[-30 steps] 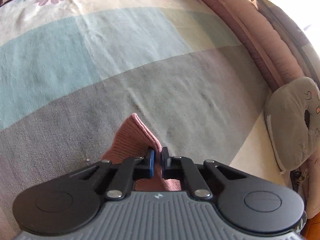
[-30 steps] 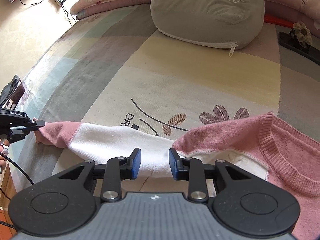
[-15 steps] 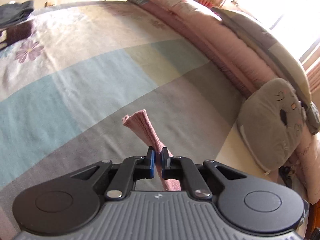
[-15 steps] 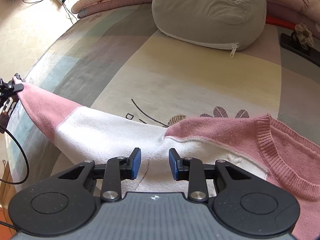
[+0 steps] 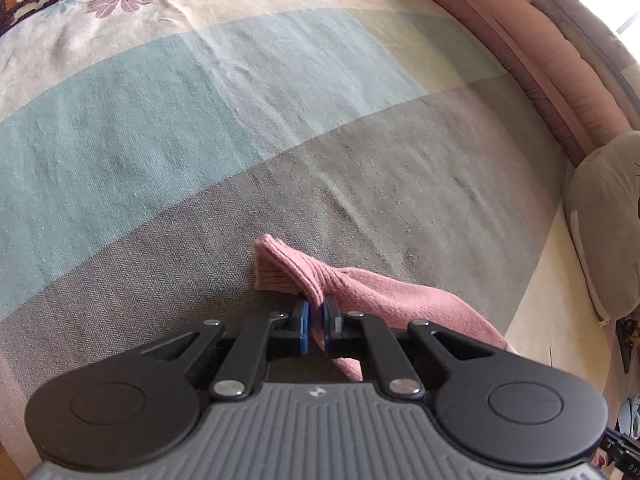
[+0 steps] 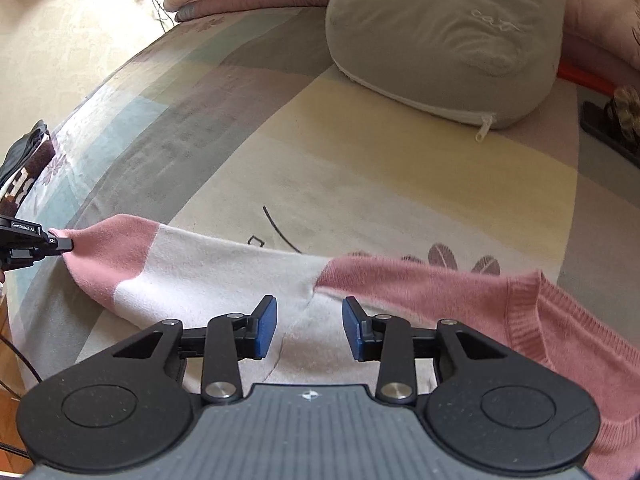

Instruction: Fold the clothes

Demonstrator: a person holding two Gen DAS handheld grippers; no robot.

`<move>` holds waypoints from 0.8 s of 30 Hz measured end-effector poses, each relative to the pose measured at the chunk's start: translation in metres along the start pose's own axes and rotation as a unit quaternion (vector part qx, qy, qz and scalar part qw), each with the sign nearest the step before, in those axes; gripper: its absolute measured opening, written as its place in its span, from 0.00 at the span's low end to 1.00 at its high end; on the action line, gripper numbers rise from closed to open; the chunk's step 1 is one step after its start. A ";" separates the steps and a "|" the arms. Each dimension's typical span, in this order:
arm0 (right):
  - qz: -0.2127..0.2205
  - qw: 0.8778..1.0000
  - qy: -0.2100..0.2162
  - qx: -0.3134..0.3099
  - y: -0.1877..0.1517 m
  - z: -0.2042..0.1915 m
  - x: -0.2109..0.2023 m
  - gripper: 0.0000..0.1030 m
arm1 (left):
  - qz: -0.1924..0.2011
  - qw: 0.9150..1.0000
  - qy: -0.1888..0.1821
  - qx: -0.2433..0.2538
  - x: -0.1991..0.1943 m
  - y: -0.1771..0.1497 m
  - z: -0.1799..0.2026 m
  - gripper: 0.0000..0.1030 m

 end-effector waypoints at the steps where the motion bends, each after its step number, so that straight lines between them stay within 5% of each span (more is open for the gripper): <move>1: 0.005 1.000 0.002 -0.007 0.007 -0.002 0.002 0.43 | 0.000 1.000 -0.003 -0.004 0.000 0.000 -0.001 0.08; 11: -0.048 0.982 0.151 -0.099 0.053 -0.072 0.051 0.45 | 0.017 0.996 -0.057 -0.063 -0.002 -0.006 -0.017 0.12; 18: -0.091 0.950 0.234 -0.187 0.092 -0.159 0.106 0.46 | 0.036 0.991 -0.097 -0.089 -0.005 -0.014 -0.025 0.11; 24: -0.183 0.914 0.291 -0.217 0.104 -0.214 0.157 0.49 | 0.039 0.989 -0.114 -0.081 -0.006 -0.021 -0.024 0.09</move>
Point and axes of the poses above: each gripper's, at about its wrist camera, not at the fingertips, and x roughly the way its jaws point, z to its right, y to its top, the point moved 7 cm from there along x, roughly the way its jaws point, and after that the axes turned 6 degrees about -y, right-handed, at the moved point
